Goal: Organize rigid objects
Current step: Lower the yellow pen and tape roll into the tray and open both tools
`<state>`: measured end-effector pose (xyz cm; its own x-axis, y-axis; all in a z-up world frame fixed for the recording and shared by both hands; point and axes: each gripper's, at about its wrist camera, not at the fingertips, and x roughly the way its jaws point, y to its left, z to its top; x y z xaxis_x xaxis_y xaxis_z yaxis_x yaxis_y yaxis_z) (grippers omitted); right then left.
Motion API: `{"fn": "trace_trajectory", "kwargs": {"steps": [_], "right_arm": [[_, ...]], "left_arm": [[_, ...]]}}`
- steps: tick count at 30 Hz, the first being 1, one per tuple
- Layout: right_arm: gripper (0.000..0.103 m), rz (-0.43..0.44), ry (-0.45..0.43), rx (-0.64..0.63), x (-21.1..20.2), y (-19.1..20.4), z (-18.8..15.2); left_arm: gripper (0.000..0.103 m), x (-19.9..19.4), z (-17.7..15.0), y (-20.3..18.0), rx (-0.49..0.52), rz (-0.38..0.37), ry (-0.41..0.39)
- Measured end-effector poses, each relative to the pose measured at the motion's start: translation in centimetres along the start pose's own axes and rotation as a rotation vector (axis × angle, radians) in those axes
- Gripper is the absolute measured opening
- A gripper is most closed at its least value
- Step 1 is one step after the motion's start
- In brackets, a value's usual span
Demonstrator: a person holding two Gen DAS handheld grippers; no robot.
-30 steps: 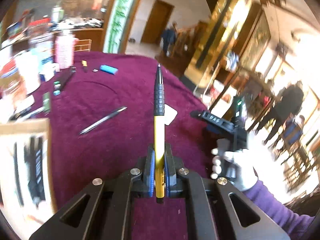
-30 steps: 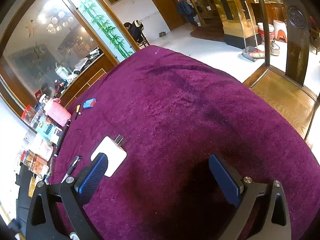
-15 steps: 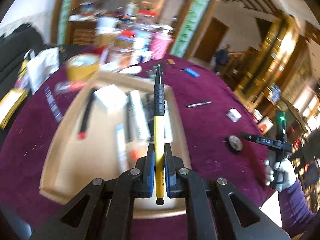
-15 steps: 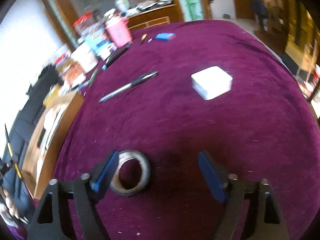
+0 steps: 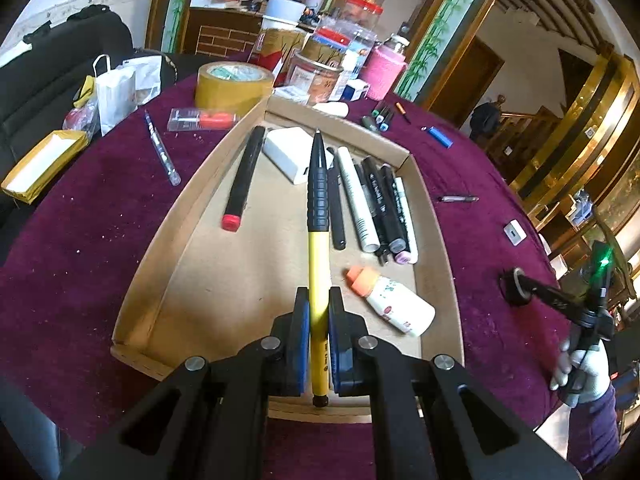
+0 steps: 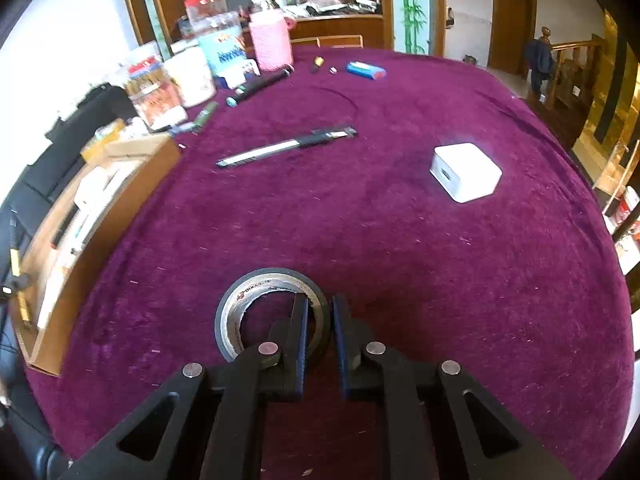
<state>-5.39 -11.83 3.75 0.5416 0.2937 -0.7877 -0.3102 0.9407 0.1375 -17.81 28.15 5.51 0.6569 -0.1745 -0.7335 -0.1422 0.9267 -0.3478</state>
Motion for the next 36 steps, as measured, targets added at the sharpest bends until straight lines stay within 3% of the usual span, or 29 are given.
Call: {"fn": "trace_trajectory", "kwargs": {"steps": [6,11,13,15,19,23,28,36], "right_arm": [[0.013,0.155,-0.059,-0.004,-2.5,3.3,1.0],[0.013,0.302,-0.046,-0.051,-2.9,8.5,2.7],[0.013,0.341,-0.029,-0.071,-2.4,10.7,3.2],[0.013,0.377,-0.006,-0.1,-1.4,13.7,3.9],[0.013,0.415,0.039,-0.158,0.8,18.9,4.7],[0.013,0.422,0.074,-0.192,3.5,23.5,5.7],[0.013,0.41,0.116,-0.191,6.6,27.2,7.2],[0.015,0.278,0.123,-0.191,10.3,29.5,8.6]], "left_arm": [[0.008,1.9,0.8,1.4,-0.021,0.046,0.081],[0.008,3.8,1.7,1.4,-0.001,0.112,0.132],[0.018,3.8,2.0,1.2,0.011,0.161,0.127],[0.052,3.3,2.1,1.3,-0.004,0.155,0.109],[0.055,0.7,1.7,1.5,-0.009,0.139,0.033],[0.068,-2.3,1.1,2.5,-0.041,0.131,-0.048],[0.068,-4.3,0.4,4.0,-0.073,0.126,-0.091],[0.069,-4.5,0.0,6.0,-0.111,0.128,-0.092]]}}
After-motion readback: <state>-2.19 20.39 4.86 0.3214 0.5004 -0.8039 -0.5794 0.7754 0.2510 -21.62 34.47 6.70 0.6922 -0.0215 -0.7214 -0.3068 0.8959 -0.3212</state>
